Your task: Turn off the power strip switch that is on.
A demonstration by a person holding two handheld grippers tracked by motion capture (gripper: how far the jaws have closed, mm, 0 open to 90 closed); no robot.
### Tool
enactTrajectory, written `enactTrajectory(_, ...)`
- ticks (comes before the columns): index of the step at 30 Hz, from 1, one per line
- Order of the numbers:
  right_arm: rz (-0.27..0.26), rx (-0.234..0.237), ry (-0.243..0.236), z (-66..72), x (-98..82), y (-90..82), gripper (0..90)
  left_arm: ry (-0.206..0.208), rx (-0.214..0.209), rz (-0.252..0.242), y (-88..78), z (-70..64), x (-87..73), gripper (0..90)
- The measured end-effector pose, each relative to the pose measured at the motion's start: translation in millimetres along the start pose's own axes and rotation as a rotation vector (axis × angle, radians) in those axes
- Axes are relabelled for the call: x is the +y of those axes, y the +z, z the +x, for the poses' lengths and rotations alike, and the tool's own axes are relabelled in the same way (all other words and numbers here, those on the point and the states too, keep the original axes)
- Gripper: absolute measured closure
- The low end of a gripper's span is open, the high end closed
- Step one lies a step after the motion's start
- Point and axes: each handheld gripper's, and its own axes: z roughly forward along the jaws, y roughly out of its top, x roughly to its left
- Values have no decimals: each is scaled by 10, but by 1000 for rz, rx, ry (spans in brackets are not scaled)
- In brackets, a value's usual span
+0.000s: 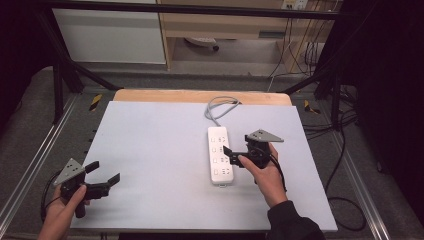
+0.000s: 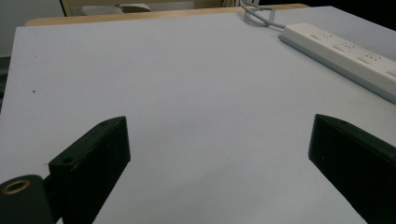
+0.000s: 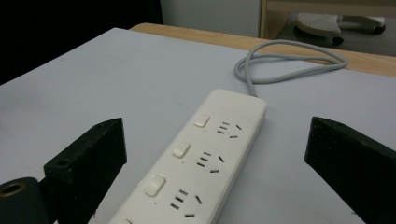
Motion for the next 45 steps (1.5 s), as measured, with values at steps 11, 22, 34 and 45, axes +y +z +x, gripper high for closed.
enactTrajectory(11, -33, -51, -9, -182, -73, -313, 60, 1, 0, 4, -2, -1, -2, 55)
enactTrajectory(22, -77, -110, 20, -408, -173, -622, 61, -2, -4, 7, -3, -6, -5, 55)
enactTrajectory(34, -81, -176, 57, -648, -454, -854, 65, -2, -1, 7, -4, -7, -5, 55)
enactTrajectory(45, -35, -215, 69, -722, -717, -875, 65, -3, -4, 4, -10, -7, -2, 54)
